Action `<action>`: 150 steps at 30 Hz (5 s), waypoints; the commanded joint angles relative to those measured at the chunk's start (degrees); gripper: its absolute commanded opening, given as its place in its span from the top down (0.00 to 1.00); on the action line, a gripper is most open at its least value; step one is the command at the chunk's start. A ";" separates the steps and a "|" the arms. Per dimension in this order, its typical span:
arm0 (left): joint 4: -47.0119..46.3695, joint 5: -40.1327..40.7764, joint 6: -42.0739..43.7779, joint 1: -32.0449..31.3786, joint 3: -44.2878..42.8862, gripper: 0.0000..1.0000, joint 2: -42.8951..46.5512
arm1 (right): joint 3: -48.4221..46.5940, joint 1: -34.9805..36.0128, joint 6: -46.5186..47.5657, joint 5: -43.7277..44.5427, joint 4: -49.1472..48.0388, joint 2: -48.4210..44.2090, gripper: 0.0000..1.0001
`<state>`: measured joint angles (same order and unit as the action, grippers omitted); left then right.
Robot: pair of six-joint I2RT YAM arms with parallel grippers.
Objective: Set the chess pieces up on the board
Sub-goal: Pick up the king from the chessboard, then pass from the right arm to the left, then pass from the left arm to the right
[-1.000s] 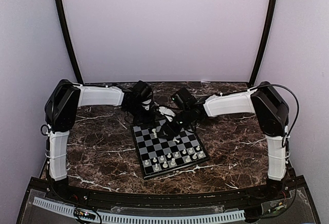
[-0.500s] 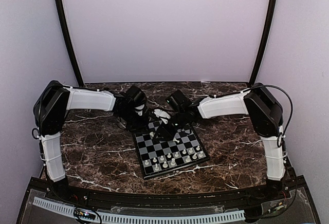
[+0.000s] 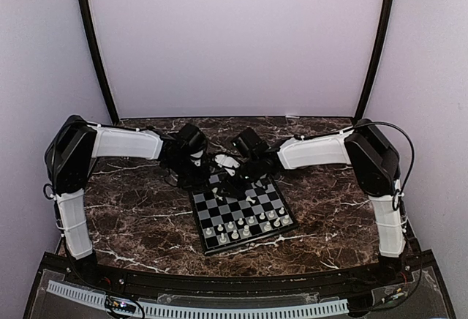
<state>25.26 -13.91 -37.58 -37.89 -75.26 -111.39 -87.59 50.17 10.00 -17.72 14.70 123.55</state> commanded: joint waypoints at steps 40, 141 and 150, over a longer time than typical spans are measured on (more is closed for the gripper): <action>-11.12 2.32 -5.52 -0.83 23.19 0.51 28.65 | -1.50 2.39 9.68 -2.46 9.41 0.01 1.00; -75.74 -15.86 -34.91 -2.93 23.85 0.94 14.98 | 2.41 -15.28 -27.81 -38.46 4.54 -18.48 0.53; -75.89 -16.58 -35.27 -2.98 22.97 0.94 13.99 | 2.78 -15.19 -29.17 -39.58 2.56 -18.11 0.72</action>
<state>-48.40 -29.30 -72.69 -40.93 -50.57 -97.14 -84.82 34.61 -18.37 -56.75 20.10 104.92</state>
